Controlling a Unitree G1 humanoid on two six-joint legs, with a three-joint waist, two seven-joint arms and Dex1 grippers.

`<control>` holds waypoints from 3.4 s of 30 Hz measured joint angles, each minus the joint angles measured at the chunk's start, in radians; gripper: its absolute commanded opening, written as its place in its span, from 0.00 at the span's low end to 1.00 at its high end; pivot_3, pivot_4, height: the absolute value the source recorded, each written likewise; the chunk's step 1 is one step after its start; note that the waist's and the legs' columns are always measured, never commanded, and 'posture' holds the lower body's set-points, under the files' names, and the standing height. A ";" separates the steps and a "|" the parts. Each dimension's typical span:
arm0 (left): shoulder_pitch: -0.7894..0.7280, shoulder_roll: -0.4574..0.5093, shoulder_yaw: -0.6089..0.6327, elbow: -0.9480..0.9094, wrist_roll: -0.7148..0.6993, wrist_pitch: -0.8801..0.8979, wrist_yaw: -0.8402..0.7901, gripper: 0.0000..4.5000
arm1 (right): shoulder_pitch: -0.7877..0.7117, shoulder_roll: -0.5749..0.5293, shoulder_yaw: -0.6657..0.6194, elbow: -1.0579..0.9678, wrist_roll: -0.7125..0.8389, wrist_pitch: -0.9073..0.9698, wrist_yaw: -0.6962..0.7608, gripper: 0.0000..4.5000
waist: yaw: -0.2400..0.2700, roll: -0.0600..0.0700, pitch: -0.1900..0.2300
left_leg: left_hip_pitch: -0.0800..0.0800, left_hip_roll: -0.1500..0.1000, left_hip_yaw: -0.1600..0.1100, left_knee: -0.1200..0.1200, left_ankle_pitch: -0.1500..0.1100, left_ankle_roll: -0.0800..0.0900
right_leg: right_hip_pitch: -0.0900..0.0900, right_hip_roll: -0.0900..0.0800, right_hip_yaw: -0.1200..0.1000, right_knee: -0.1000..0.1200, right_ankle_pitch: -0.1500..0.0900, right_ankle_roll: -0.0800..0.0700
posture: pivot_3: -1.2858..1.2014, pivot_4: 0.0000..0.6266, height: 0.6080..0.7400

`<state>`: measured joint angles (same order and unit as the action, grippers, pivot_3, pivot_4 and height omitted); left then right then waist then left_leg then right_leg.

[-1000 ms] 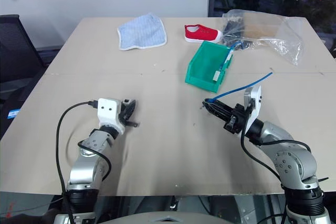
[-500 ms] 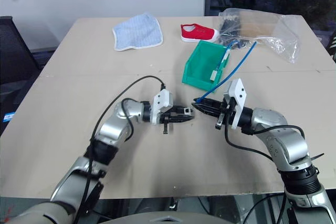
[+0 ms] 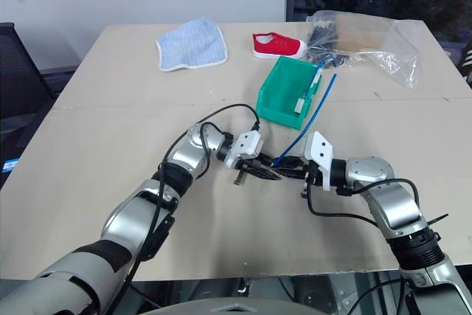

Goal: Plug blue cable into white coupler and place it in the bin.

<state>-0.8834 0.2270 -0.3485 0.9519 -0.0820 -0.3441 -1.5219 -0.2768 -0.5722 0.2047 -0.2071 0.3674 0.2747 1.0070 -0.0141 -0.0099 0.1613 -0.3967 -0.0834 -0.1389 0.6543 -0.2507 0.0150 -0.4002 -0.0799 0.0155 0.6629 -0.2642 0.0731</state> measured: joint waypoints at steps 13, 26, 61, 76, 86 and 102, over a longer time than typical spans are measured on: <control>0.009 -0.013 0.026 0.012 0.026 -0.033 -0.008 0.12 | 0.002 0.003 0.003 0.038 -0.031 -0.063 0.020 0.00 | -0.001 -0.002 -0.001 | 0.001 0.000 0.000 0.001 0.000 0.000 | 0.001 0.000 0.000 0.001 0.000 0.000 | 0.52 0.24 1.00; 0.019 -0.010 0.033 0.006 0.030 -0.037 -0.009 0.12 | -0.025 -0.001 0.005 0.062 -0.044 -0.047 0.028 0.00 | -0.001 -0.003 -0.003 | 0.001 0.000 -0.001 0.001 0.000 0.000 | 0.001 0.000 0.000 0.001 0.000 0.000 | 0.52 0.24 1.00; 0.024 0.005 0.064 0.006 0.061 0.007 -0.018 0.12 | -0.054 0.142 0.001 0.120 -0.036 0.094 -0.016 0.00 | -0.028 -0.009 -0.013 | 0.017 0.002 -0.002 -0.001 -0.003 0.004 | 0.014 0.004 0.002 0.002 0.000 0.000 | 0.52 0.24 1.00; 0.241 0.134 0.187 -0.606 -0.053 0.481 0.153 0.97 | -0.226 0.089 -0.116 0.151 0.121 0.322 -0.019 0.00 | -0.030 -0.008 -0.012 | -0.001 0.001 -0.001 -0.001 0.000 0.000 | -0.006 0.001 0.007 0.005 0.000 -0.001 | 0.52 0.24 1.00; 0.344 0.195 0.341 -1.233 -0.145 1.037 0.578 0.97 | -0.606 0.071 -0.173 0.466 0.117 0.470 -0.073 0.00 | -0.020 -0.007 -0.011 | -0.001 0.000 0.001 -0.001 0.000 0.000 | -0.008 0.001 0.009 0.008 0.001 -0.001 | 0.52 0.24 1.00; 0.311 0.157 0.347 -1.354 -0.216 1.253 0.894 0.98 | -1.061 0.202 -0.116 1.374 -0.268 -0.106 -0.475 0.98 | -0.026 -0.007 -0.011 | -0.003 0.000 0.005 -0.004 0.000 -0.001 | -0.012 0.001 0.014 0.005 0.001 -0.001 | 0.52 0.24 1.00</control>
<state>-0.5726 0.3837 -0.0011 -0.4018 -0.2979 0.9085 -0.6276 -1.3374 -0.3706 0.0884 1.1667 0.0992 0.1684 0.5320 -0.0398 -0.0169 0.1504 -0.3995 -0.0832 -0.1334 0.6507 -0.2505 0.0140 -0.4121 -0.0792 0.0290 0.6684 -0.2637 0.0723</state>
